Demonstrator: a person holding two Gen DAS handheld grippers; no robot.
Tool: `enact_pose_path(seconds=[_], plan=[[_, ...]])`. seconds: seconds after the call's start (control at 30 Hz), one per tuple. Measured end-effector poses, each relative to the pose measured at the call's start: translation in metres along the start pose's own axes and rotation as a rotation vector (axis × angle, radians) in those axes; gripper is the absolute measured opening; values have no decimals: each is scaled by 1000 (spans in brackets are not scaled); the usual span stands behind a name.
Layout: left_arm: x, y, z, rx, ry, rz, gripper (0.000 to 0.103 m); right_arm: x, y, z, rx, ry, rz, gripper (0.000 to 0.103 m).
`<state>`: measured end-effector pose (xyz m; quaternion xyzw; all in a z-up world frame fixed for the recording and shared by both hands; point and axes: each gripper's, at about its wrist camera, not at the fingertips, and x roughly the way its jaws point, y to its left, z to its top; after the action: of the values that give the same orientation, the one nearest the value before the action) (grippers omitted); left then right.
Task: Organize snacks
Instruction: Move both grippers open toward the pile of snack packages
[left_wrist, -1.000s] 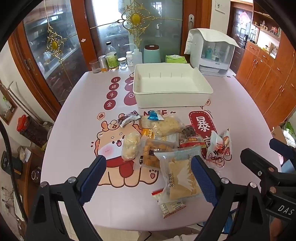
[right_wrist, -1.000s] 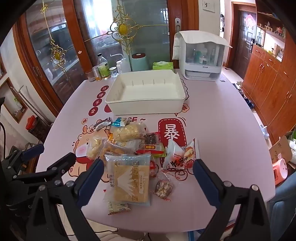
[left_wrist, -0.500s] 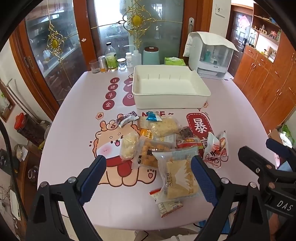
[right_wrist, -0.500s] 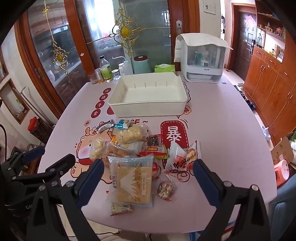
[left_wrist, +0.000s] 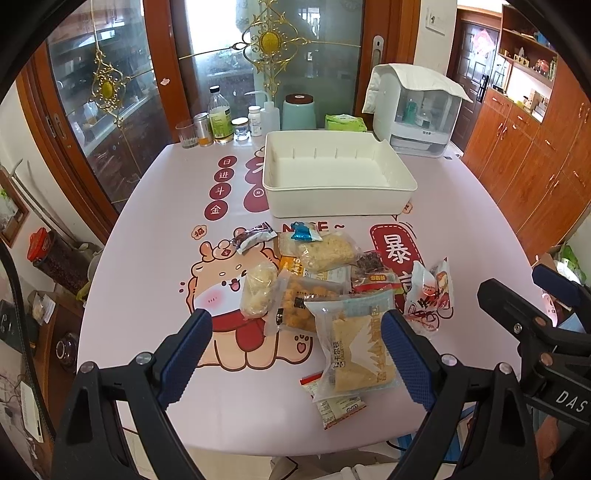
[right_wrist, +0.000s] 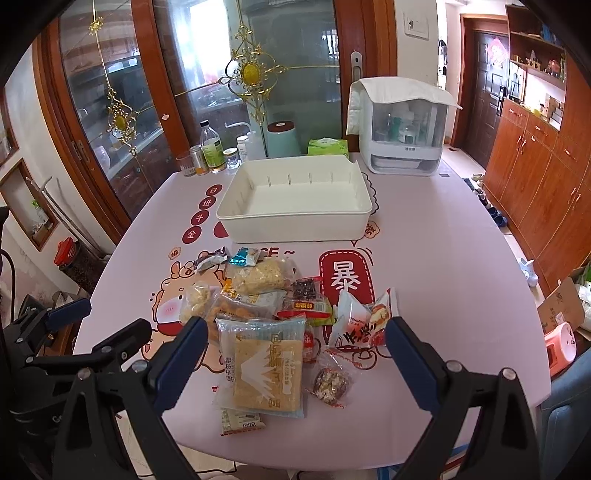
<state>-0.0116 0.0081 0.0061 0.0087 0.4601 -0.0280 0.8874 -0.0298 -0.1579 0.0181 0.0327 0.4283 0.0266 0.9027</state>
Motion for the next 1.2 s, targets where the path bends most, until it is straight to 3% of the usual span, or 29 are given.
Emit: enact_pose_path(seconds=[0.3, 1.2], plan=[[-8, 1, 6, -2, -28, -22, 92, -10, 2, 5, -15, -80, -28, 97], [-12, -1, 25, 31, -72, 9, 92, -26, 1, 26, -59, -161, -103, 97]])
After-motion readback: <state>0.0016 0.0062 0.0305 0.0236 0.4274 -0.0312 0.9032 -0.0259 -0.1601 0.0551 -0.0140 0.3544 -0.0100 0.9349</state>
